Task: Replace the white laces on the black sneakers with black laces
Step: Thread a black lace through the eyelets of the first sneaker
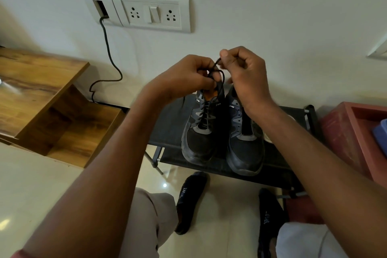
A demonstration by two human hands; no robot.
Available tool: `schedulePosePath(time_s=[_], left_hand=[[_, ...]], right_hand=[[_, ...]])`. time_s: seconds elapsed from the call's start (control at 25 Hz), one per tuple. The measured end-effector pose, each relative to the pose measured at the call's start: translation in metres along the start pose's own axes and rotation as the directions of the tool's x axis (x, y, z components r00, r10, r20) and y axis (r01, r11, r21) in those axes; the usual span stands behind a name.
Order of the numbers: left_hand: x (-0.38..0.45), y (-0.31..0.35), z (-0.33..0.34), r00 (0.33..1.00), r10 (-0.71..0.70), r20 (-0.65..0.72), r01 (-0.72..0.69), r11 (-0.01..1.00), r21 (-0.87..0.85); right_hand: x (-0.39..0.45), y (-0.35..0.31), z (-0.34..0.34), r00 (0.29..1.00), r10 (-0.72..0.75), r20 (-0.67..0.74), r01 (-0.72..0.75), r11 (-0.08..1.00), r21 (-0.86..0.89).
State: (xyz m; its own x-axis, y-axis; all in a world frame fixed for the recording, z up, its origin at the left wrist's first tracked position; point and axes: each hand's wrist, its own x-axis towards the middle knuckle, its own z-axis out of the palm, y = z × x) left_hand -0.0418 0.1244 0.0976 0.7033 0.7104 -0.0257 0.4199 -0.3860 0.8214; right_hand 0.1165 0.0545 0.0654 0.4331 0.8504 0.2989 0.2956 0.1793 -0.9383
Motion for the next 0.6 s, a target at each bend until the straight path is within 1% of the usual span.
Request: schedulePosePath(time_s=[0.04, 0.08, 0.16, 0.24, 0.32, 0.36, 0.4, 0.44, 0.48, 0.52, 0.56, 0.6], left_hand=[[0.002, -0.004, 0.003, 0.993, 0.051, -0.111, -0.038, 0.993, 0.11], [0.005, -0.01, 0.006, 0.972, 0.108, -0.211, -0.061, 0.974, 0.219], [0.01, -0.021, 0.007, 0.924, 0.167, -0.345, -0.043, 0.94, 0.338], [0.011, -0.029, 0.008, 0.901, 0.213, -0.377, -0.056, 0.921, 0.385], [0.009, -0.029, 0.007, 0.904, 0.242, -0.351, -0.102, 0.922, 0.373], [0.009, -0.029, 0.006, 0.921, 0.208, -0.329, -0.103, 0.945, 0.309], [0.008, -0.031, 0.004, 0.953, 0.11, -0.282, -0.059, 0.981, 0.182], [0.008, -0.034, 0.0, 0.982, -0.042, -0.182, 0.047, 0.999, 0.022], [0.006, -0.035, -0.003, 0.981, -0.192, -0.026, 0.187, 0.975, -0.118], [0.005, -0.036, -0.004, 0.954, -0.278, 0.114, 0.297, 0.931, -0.211], [0.004, -0.036, -0.004, 0.935, -0.303, 0.183, 0.345, 0.893, -0.289], [0.004, -0.036, -0.005, 0.935, -0.292, 0.203, 0.349, 0.86, -0.371]], right_hand=[[0.001, 0.003, 0.004, 0.994, 0.106, 0.024, -0.107, 0.993, 0.051], [0.002, 0.006, 0.009, 0.978, 0.206, 0.044, -0.208, 0.975, 0.077], [0.003, 0.011, 0.015, 0.932, 0.358, 0.053, -0.361, 0.93, 0.067], [0.005, 0.012, 0.018, 0.886, 0.458, 0.077, -0.462, 0.885, 0.05], [0.009, 0.015, 0.018, 0.846, 0.521, 0.113, -0.526, 0.85, 0.02], [0.01, 0.016, 0.019, 0.849, 0.52, 0.096, -0.52, 0.854, -0.024], [0.009, 0.018, 0.019, 0.878, 0.475, 0.048, -0.469, 0.877, -0.104], [0.008, 0.02, 0.019, 0.925, 0.38, -0.014, -0.374, 0.905, -0.201], [0.006, 0.019, 0.017, 0.965, 0.255, -0.059, -0.261, 0.923, -0.282], [0.004, 0.017, 0.015, 0.987, 0.145, -0.075, -0.162, 0.934, -0.32], [0.001, 0.014, 0.012, 0.996, 0.074, -0.057, -0.088, 0.943, -0.322], [-0.001, 0.013, 0.009, 0.999, 0.037, -0.012, -0.038, 0.951, -0.308]])
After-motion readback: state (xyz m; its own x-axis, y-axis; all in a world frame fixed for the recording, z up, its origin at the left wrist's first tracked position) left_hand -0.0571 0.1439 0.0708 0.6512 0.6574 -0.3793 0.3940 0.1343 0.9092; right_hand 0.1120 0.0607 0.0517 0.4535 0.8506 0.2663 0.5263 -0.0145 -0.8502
